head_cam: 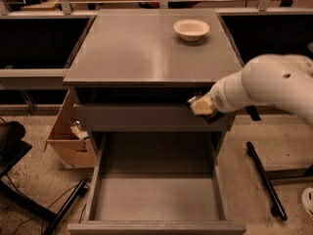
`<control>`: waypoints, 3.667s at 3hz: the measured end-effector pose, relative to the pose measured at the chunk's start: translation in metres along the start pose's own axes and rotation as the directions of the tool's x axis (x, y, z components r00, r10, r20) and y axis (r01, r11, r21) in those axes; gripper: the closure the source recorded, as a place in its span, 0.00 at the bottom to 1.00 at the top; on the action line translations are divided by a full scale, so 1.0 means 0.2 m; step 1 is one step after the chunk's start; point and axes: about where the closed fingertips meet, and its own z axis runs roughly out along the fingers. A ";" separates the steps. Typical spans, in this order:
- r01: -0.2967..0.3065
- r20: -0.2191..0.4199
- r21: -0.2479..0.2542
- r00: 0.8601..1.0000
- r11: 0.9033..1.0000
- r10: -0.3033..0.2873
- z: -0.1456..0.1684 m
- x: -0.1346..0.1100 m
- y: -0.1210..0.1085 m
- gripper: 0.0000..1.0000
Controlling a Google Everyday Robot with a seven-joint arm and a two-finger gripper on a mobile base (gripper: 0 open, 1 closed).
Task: Place rxbar chocolate into middle drawer
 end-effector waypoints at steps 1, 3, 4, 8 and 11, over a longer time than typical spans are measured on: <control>-0.003 0.004 -0.129 1.000 0.992 0.003 0.14 0.27 0.28 1.00; -0.194 0.038 -0.267 0.977 0.944 0.211 0.77 0.69 0.71 1.00; -0.270 0.052 -0.274 0.954 0.923 0.295 1.07 0.65 0.73 1.00; -0.463 -0.083 -0.250 0.885 0.851 0.457 1.70 0.76 0.83 0.81; -0.463 -0.084 -0.250 0.885 0.851 0.457 1.70 0.76 0.83 0.04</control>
Offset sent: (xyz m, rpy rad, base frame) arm -0.0998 0.1039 -0.2297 0.3705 0.0473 0.0383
